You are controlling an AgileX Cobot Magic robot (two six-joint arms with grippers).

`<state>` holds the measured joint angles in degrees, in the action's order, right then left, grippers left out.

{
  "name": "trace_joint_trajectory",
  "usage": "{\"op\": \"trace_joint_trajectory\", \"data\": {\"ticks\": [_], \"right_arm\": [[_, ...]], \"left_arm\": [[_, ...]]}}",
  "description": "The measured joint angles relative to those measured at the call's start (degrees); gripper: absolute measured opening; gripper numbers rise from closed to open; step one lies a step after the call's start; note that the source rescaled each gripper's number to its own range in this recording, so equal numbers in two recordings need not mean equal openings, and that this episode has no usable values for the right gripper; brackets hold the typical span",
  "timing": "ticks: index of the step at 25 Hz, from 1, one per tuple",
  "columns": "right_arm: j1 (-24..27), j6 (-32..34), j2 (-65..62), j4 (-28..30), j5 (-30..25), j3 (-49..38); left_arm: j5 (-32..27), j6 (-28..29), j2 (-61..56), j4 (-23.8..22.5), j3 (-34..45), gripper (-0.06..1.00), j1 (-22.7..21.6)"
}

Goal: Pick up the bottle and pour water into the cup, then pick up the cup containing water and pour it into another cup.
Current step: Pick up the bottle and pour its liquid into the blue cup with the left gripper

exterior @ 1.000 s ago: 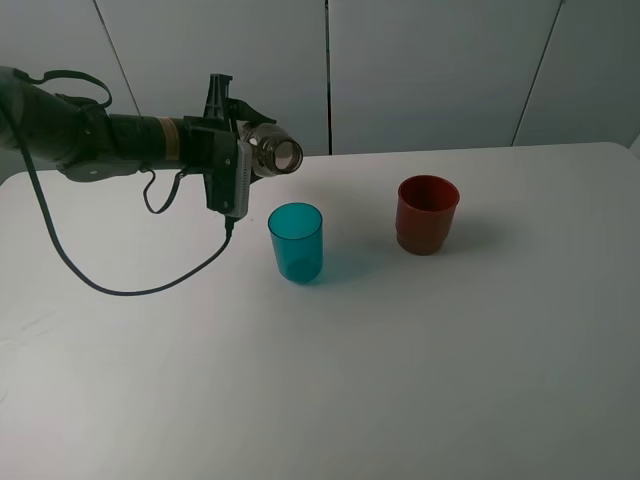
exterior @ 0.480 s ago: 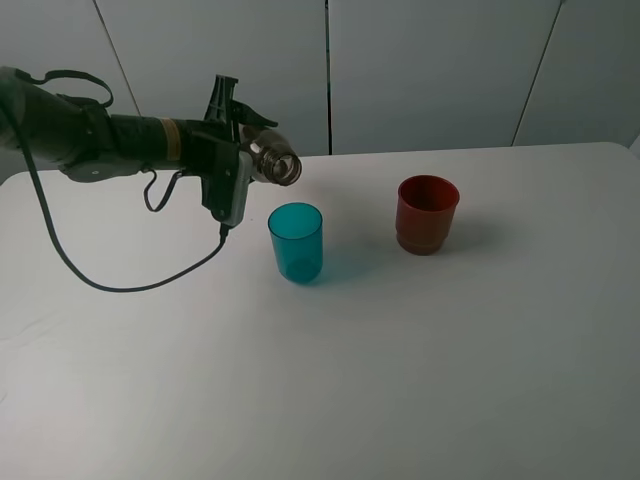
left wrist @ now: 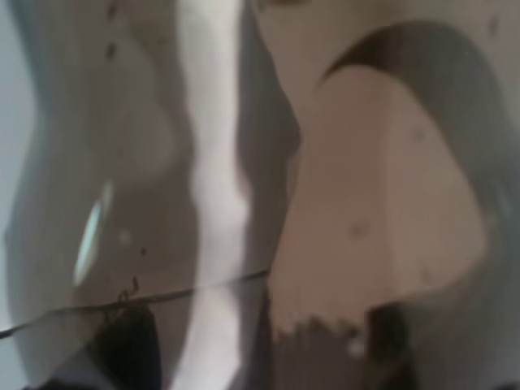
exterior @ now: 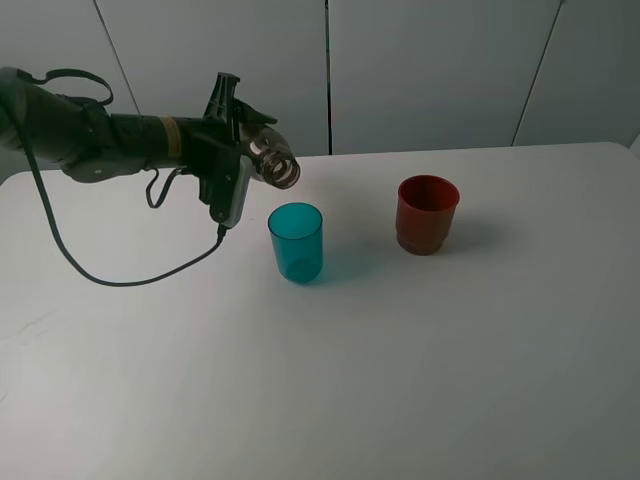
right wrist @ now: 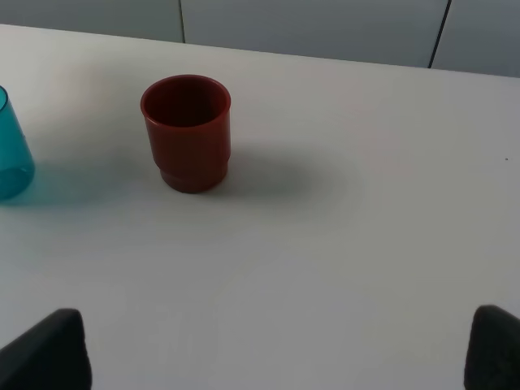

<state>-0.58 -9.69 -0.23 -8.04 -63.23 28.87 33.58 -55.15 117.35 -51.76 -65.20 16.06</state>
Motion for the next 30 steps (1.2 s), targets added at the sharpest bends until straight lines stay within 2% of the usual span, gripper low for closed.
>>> {"op": "trace_joint_trajectory", "data": {"ticks": [3,16,30], "right_arm": [[0.0,0.0,0.0,0.0,0.0,0.0],[0.0,0.0,0.0,0.0,0.0,0.0],[0.0,0.0,0.0,0.0,0.0,0.0]], "left_arm": [[-0.1,-1.7,0.0,1.9,0.0,0.01,0.6],[0.0,-7.9,0.0,2.5,0.0,0.01,1.0],[1.2,-9.4,0.0,2.2,0.0,0.01,1.0]]}}
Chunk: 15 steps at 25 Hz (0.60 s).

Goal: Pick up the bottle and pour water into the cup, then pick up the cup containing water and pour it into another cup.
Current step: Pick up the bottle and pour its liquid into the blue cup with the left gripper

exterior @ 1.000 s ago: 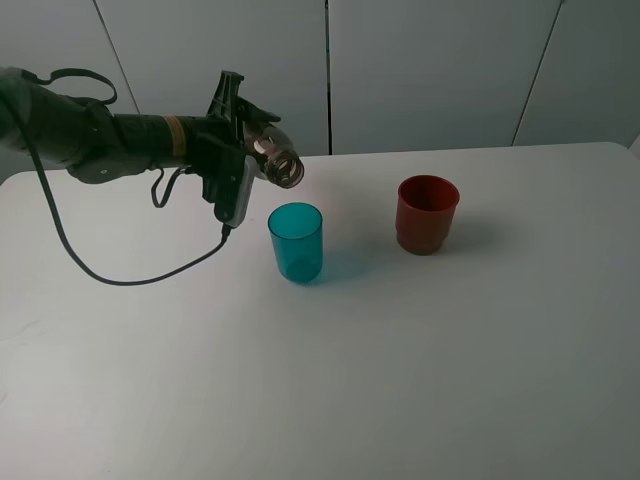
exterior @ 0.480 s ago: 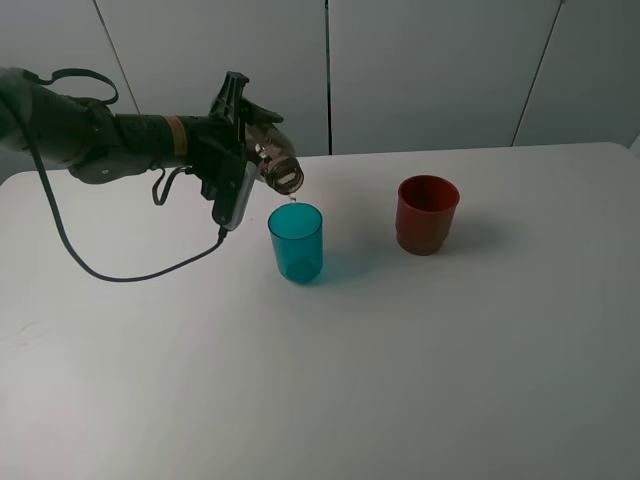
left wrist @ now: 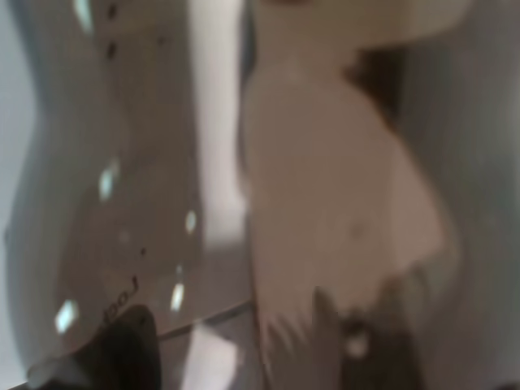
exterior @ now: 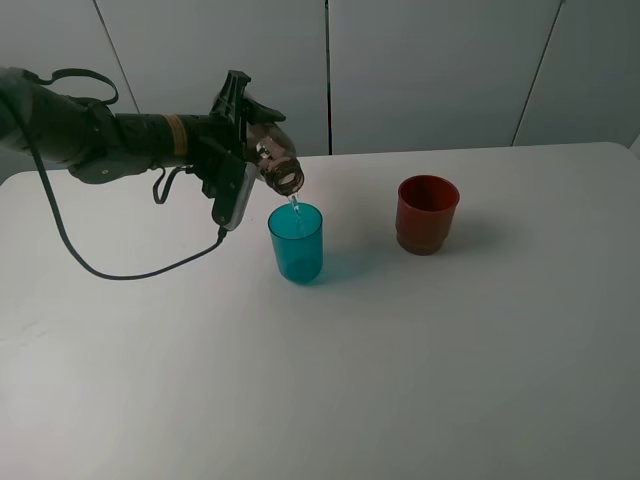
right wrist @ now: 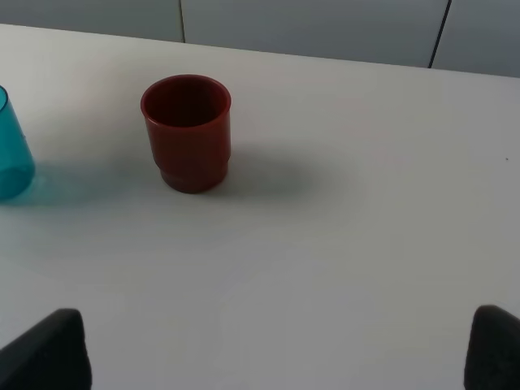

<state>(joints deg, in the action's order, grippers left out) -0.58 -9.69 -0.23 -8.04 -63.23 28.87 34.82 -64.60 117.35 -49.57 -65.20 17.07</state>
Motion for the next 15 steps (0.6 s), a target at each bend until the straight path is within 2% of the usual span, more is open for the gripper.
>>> {"op": "trace_joint_trajectory", "data": {"ticks": [15], "right_arm": [[0.0,0.0,0.0,0.0,0.0,0.0]], "left_arm": [[-0.9,-0.1,0.0,0.2,0.0,0.01,0.0]]}}
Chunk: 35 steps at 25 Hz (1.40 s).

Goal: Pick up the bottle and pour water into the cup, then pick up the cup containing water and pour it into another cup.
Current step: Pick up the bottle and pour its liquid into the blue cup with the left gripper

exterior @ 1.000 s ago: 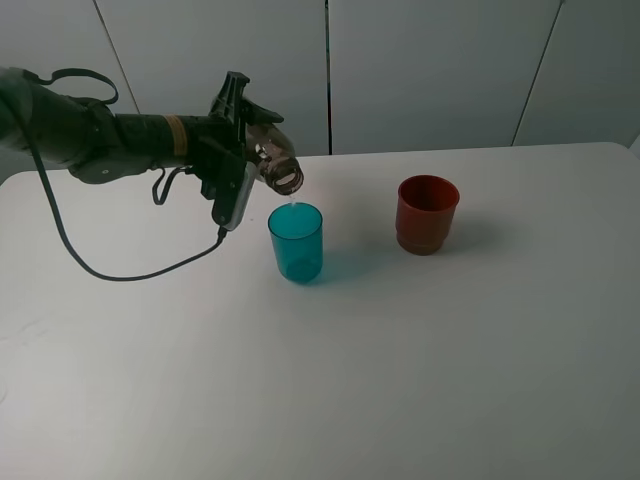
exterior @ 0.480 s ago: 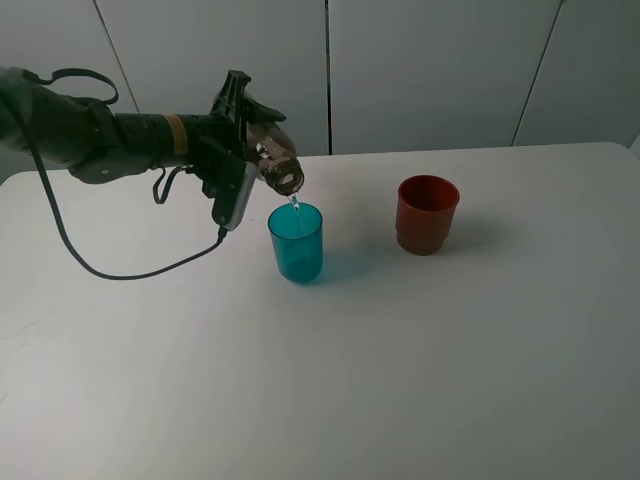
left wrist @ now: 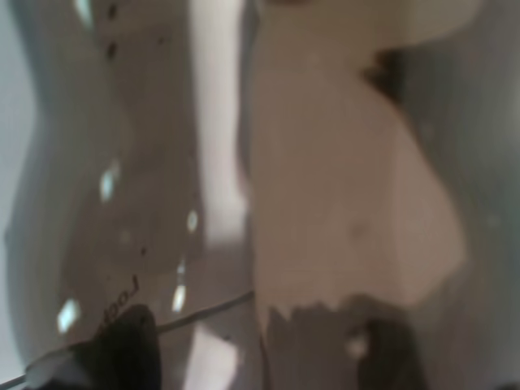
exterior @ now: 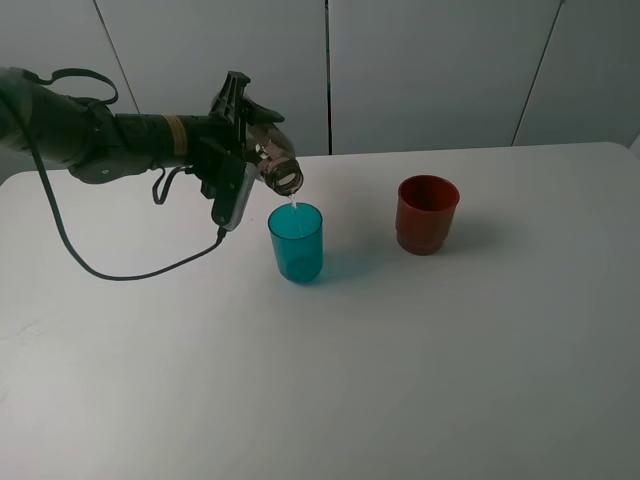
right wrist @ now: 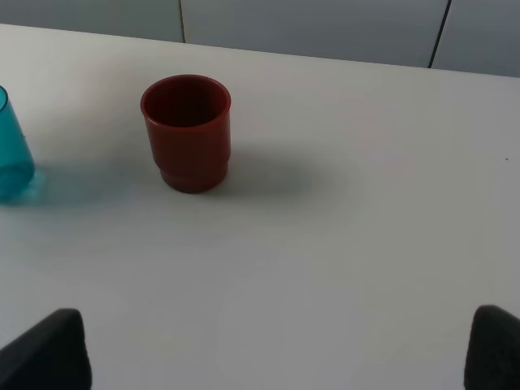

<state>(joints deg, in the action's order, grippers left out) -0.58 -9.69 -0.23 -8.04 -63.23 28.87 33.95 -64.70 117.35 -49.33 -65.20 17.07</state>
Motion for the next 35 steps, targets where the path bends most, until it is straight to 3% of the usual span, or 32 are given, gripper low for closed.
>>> {"op": "trace_joint_trajectory", "data": {"ticks": [35], "right_arm": [[0.0,0.0,0.0,0.0,0.0,0.0]], "left_arm": [[-1.7,-8.5,0.0,2.8,0.0,0.01,-0.5]]}}
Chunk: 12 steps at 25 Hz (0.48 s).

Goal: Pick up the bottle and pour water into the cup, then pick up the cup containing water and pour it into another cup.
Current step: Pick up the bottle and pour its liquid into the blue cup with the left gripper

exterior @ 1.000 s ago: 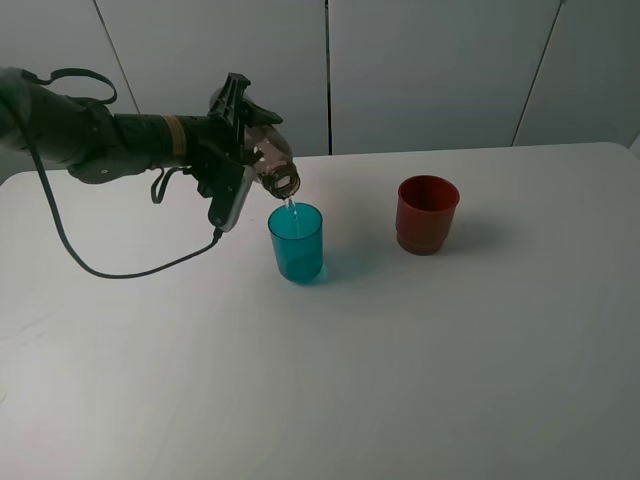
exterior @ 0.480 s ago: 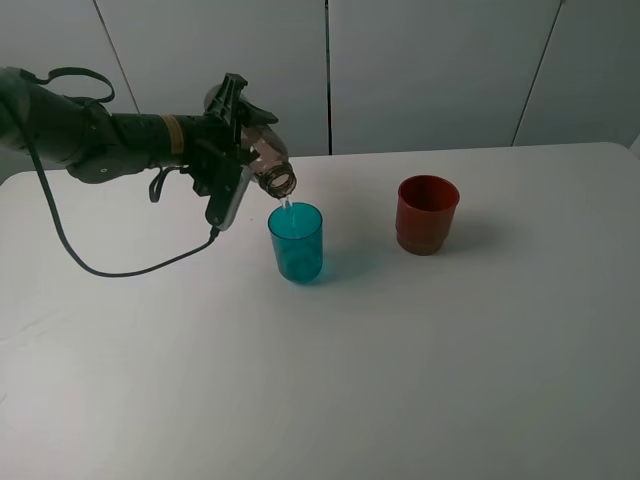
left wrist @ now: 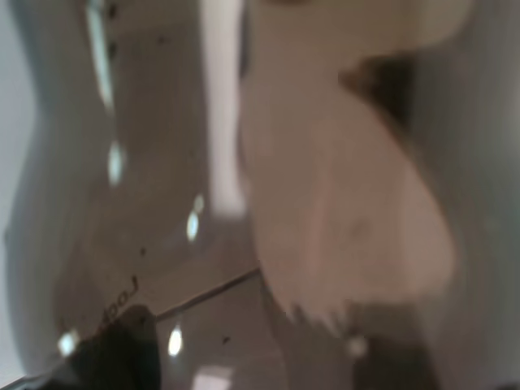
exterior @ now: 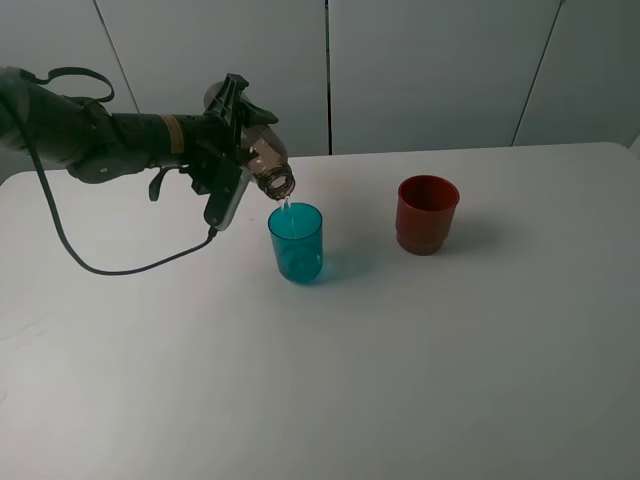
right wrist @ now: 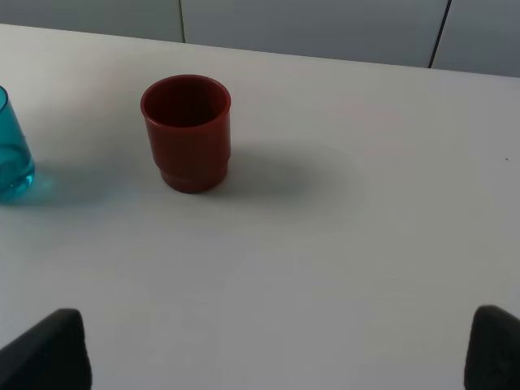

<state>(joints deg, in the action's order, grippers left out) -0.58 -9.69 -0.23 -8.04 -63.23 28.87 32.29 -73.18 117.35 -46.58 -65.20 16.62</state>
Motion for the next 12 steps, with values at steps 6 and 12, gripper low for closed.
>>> {"op": "trace_joint_trajectory", "data": {"ticks": [6,12], "right_arm": [[0.0,0.0,0.0,0.0,0.0,0.0],[0.0,0.0,0.0,0.0,0.0,0.0]], "left_arm": [[0.0,-0.5,0.0,0.0,0.0,0.01,0.0],[0.0,-1.0,0.0,0.0,0.0,0.01,0.0]]}}
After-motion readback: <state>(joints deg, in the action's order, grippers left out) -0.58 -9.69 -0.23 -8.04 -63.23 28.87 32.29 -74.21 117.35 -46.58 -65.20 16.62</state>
